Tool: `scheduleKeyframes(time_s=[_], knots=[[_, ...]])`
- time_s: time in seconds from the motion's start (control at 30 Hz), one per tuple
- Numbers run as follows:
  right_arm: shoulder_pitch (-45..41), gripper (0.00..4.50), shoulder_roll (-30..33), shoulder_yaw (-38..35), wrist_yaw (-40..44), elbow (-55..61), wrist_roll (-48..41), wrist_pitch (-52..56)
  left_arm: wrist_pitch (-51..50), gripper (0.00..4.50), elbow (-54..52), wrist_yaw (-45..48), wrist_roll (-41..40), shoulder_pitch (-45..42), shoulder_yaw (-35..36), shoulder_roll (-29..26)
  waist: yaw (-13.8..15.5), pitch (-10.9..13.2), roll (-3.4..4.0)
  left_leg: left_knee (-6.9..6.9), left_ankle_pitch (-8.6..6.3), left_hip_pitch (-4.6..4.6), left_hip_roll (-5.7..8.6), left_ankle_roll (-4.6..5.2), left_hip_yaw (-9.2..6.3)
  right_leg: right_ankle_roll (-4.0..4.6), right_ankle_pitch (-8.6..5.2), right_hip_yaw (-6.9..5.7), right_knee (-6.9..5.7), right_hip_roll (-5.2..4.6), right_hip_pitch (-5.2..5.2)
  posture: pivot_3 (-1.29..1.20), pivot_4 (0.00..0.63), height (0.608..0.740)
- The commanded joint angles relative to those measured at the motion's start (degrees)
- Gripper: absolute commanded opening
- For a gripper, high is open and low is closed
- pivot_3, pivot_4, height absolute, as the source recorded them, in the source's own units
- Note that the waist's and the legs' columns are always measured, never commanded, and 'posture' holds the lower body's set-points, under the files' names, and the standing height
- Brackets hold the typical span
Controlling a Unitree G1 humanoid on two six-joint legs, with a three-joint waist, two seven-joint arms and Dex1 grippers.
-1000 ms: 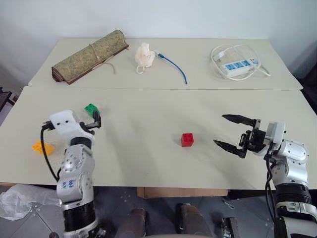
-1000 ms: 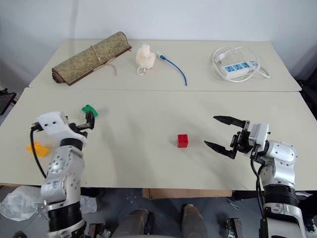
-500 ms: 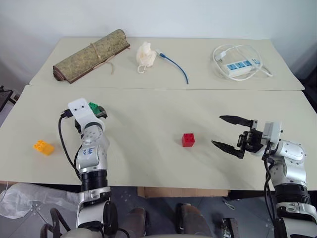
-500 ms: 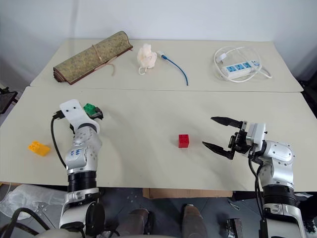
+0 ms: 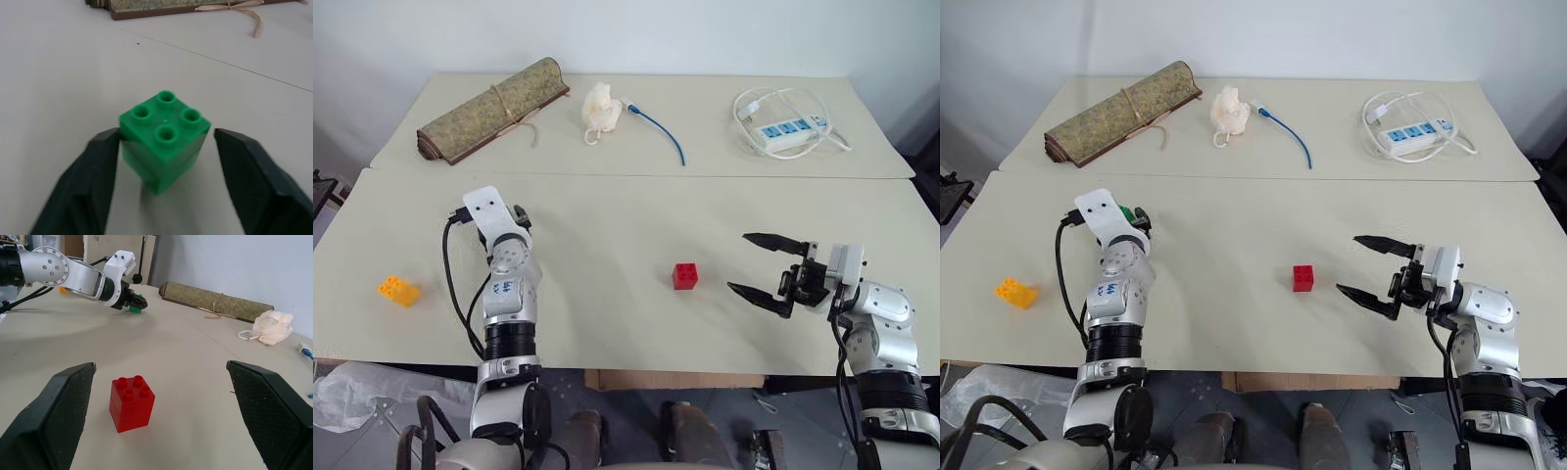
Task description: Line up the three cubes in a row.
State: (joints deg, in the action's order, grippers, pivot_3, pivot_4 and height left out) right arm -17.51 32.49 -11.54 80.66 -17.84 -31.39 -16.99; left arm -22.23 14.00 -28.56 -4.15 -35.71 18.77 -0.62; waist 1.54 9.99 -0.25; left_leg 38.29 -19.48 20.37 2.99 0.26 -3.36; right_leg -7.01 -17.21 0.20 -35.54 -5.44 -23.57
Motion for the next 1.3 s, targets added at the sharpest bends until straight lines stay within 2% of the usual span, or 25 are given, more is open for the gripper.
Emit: scheduleKeyframes(time_s=[0.03, 0.17, 0.33, 0.4, 0.6, 0.9, 1.2, 1.3], knots=[[0.3, 4.5, 0.4, -0.3, -0.3, 2.4, -0.1, 0.0, 0.6, 2.1, -2.9, -0.4, 0.3, 0.0, -0.7, 0.5, 0.0, 0.0, 0.0, 0.0, 0.0, 0.0, 0.0, 0.0, 0.0, 0.0, 0.0, 0.0, 0.0, 0.0, 0.0, 0.0, 0.15, 0.74], [0.4, 4.5, 0.3, -0.1, -0.5, 2.5, 0.0, 0.2, 0.1, 2.1, -4.2, 1.0, -0.5, 1.1, -0.5, 0.5, 0.0, 0.0, 0.0, 0.0, 0.0, 0.0, 0.0, 0.0, 0.01, 0.0, 0.0, 0.0, 0.0, 0.0, 0.0, 0.0, 0.15, 0.74], [0.8, 4.5, 0.2, 0.0, -0.8, 2.9, 0.2, 0.4, 1.3, 2.1, -8.2, 8.8, -4.0, 5.2, 0.6, -2.0, -0.2, 0.0, 0.0, -0.01, 0.0, 0.0, -0.03, -0.01, 0.03, 0.0, 0.0, 0.03, -0.01, 0.02, -0.03, 0.0, 0.15, 0.74], [1.1, 4.5, 0.2, 0.1, -1.0, 3.2, 0.2, 0.5, 0.3, 2.81, -10.5, 11.8, -5.9, 6.9, 1.1, -3.0, -0.1, 0.0, 0.0, -0.01, 0.01, 0.0, -0.04, -0.02, 0.03, 0.0, 0.0, 0.02, 0.0, 0.01, -0.03, 0.0, 0.15, 0.74], [2.3, 4.5, -0.1, 0.1, -1.7, 4.3, 0.2, 0.7, -6.4, 4.48, -15.6, 20.1, -5.1, 12.0, -3.3, -9.5, -0.1, 0.0, 0.0, -0.01, 0.01, 0.0, -0.03, -0.02, 0.02, 0.0, 0.0, 0.04, 0.0, 0.01, -0.02, 0.0, 0.15, 0.74], [3.3, 4.5, -0.6, 0.5, -3.0, 5.7, 0.3, 1.0, -2.9, 4.48, -9.5, 33.8, -3.5, 10.6, -7.5, -21.0, -0.2, 0.0, 0.0, -0.03, 0.01, -0.01, -0.03, -0.01, 0.01, 0.0, 0.0, 0.04, 0.0, -0.01, -0.02, 0.0, 0.15, 0.74], [4.1, 4.5, -0.6, 0.4, -4.1, 6.3, 0.4, 0.8, 0.1, 4.48, -1.9, 39.9, -3.4, 7.1, -8.2, -24.4, -0.2, 0.0, 0.0, -0.06, 0.01, 0.0, -0.02, -0.01, 0.01, 0.0, 0.0, 0.03, 0.01, -0.03, -0.03, 0.0, 0.15, 0.74], [4.7, 4.5, -0.6, 0.4, -4.5, 6.6, 0.5, 0.5, 2.8, 3.9, 1.5, 42.1, -3.5, 5.8, -8.4, -24.5, -0.1, 0.0, 0.0, -0.05, 0.02, 0.0, -0.02, -0.01, 0.01, 0.0, 0.0, 0.02, 0.01, -0.03, -0.03, 0.0, 0.15, 0.74]])
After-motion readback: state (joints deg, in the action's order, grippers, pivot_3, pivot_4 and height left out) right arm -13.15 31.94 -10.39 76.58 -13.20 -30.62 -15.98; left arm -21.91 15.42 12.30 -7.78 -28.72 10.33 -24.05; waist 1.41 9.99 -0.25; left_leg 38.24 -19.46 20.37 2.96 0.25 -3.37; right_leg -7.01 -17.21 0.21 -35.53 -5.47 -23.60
